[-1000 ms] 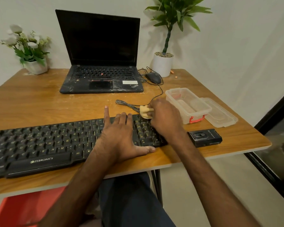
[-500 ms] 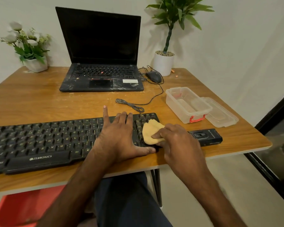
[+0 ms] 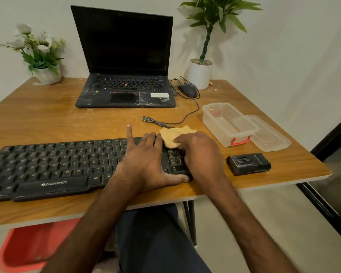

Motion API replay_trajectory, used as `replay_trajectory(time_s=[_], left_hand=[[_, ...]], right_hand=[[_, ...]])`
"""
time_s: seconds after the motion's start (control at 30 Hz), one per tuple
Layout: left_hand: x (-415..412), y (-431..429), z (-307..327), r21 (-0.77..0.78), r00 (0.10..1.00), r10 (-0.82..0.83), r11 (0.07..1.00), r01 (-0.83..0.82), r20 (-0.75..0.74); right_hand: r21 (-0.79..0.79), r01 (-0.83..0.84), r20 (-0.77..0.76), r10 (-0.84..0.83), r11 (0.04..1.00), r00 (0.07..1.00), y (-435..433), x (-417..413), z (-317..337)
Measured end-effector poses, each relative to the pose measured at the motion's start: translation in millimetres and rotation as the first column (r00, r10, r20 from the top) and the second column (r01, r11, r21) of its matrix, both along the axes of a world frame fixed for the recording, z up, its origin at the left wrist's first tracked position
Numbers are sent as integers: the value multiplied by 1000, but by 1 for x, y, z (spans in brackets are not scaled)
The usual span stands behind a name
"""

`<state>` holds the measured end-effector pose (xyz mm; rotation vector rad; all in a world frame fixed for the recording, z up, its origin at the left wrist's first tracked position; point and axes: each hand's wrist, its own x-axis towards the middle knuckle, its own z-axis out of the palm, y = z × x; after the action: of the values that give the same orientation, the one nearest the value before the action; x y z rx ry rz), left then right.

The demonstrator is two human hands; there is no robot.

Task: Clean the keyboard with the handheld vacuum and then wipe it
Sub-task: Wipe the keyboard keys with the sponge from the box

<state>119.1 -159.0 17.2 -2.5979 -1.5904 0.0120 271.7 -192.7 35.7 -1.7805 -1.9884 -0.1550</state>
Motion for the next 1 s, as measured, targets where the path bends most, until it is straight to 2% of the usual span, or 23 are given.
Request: replay_trajectory(time_s=[0.17, 0.27, 0.33, 0.4, 0.47, 0.53, 0.67, 0.77, 0.9, 1.0], left_hand=[[1, 3, 1, -21, 1000, 8, 1000, -8, -2], [1, 1, 1, -19, 1000, 11, 1000, -12, -6], [1, 1, 1, -22, 1000, 11, 1000, -11, -5], [1, 0, 1, -29, 1000, 6, 1000, -6, -17], [2, 0, 2, -27, 1000, 3, 1000, -3, -22], [2, 0, 2, -22, 1000, 7, 1000, -7, -22], [2, 1, 2, -17, 1000, 6, 1000, -6, -14], [1, 2, -1, -11, 1000, 6, 1000, -6, 2], [1, 2, -2, -10, 1000, 3, 1000, -3, 9], [1, -1, 1, -8, 1000, 0, 1000, 0, -3]], right_hand=[[-58, -15, -79, 10, 998, 997, -46, 9, -3], [-78, 16, 45, -13, 997, 999, -58, 10, -2], [-149, 25, -3, -25, 989, 1000, -58, 12, 7], [-89, 44, -99, -53, 995, 994, -51, 12, 20], [95, 95, -88, -87, 991, 992, -24, 14, 27], [166, 84, -64, -74, 983, 995, 11, 11, 26], [-33, -97, 24, 98, 995, 995, 33, 1, 0], [-15, -173, -50, 172, 985, 984, 7, 6, -13], [44, -236, -61, 239, 971, 969, -33, 15, -17], [-157, -231, -124, 213, 960, 969, -43, 19, 5]])
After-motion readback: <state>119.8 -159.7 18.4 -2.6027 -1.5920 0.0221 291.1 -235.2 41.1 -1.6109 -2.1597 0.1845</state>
